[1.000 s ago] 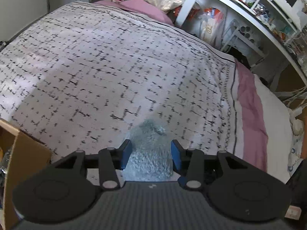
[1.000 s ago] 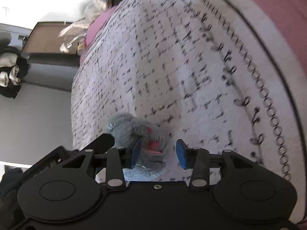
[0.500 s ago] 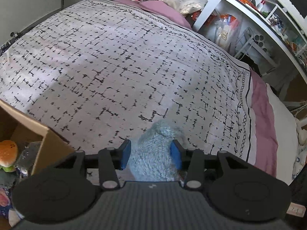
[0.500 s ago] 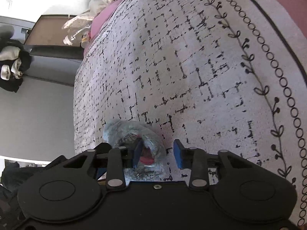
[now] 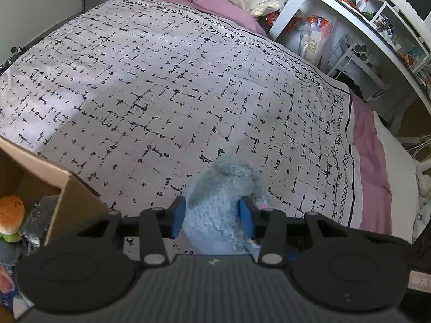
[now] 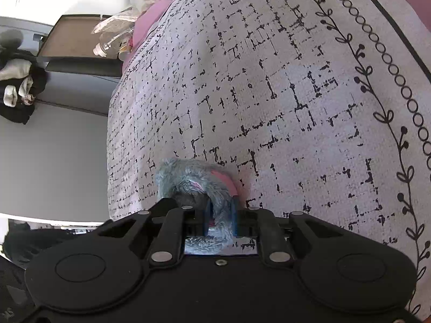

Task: Organize soft objects
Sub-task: 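Grasp the light blue fluffy plush with both grippers together, then lift and carry the blue plush over the box with both grippers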

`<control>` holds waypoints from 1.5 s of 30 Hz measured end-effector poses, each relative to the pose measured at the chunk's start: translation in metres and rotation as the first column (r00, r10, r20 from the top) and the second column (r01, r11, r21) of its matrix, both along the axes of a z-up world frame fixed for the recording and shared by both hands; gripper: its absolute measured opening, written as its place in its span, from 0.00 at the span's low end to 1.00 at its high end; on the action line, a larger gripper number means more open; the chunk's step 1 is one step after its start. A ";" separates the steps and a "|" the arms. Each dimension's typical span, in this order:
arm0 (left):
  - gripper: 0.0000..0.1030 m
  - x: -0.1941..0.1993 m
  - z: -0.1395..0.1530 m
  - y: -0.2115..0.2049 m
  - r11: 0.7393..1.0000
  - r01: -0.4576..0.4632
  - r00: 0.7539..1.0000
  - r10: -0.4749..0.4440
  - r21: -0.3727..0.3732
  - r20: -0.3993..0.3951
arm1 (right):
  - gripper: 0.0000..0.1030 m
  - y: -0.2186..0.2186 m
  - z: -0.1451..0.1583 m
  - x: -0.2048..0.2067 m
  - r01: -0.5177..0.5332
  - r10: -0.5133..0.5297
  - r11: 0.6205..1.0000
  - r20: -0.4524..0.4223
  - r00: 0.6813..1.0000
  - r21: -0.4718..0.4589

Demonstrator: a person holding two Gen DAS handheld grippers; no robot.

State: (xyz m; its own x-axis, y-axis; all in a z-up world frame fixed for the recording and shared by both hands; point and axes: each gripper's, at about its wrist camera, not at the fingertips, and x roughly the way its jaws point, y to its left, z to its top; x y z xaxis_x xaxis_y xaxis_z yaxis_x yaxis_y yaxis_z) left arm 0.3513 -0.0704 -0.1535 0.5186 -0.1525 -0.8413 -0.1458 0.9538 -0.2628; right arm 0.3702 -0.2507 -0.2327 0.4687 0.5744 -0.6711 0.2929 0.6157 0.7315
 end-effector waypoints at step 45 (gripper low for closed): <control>0.23 -0.103 0.088 0.014 0.990 0.097 0.988 -0.082 -0.105 0.134 | 0.11 0.012 0.110 -0.104 0.006 0.026 0.990 0.220 0.975 -0.143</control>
State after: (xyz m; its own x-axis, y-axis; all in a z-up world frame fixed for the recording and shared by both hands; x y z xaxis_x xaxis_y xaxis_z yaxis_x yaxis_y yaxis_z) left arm 0.2487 -0.0560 -0.0656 0.6014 -0.2915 -0.7438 -0.0192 0.9255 -0.3782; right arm 0.2663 -0.2385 -0.1227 0.6092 0.4863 -0.6264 0.1266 0.7201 0.6823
